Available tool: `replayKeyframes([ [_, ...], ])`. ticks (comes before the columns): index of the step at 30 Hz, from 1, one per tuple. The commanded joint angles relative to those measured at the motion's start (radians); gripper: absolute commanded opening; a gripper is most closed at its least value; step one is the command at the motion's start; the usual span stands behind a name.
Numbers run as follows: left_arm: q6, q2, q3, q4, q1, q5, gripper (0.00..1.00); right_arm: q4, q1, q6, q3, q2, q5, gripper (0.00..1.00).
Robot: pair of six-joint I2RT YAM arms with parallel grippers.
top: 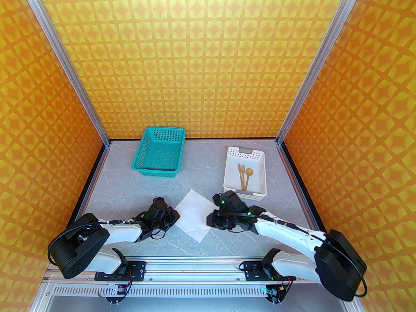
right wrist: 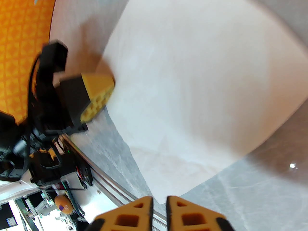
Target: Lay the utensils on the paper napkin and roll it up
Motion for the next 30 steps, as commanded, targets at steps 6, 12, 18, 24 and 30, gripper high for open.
replayKeyframes([
  [6,0.017,-0.014,0.024,-0.059,-0.005,-0.027,0.0,0.088,0.14,0.09,0.027,0.145,0.017,0.12],
  [12,0.028,-0.028,0.034,-0.082,-0.005,-0.026,0.0,0.047,0.169,0.08,0.029,0.207,0.042,0.11],
  [18,0.094,-0.078,0.09,-0.174,-0.002,-0.027,0.1,-0.011,0.176,0.061,0.03,0.242,0.093,0.11],
  [24,0.211,-0.063,0.222,-0.294,-0.002,-0.007,0.16,-0.05,0.177,0.045,0.027,0.242,0.123,0.11],
  [30,0.278,0.088,0.317,-0.273,-0.002,0.022,0.14,-0.063,0.177,0.038,0.031,0.256,0.141,0.11],
])
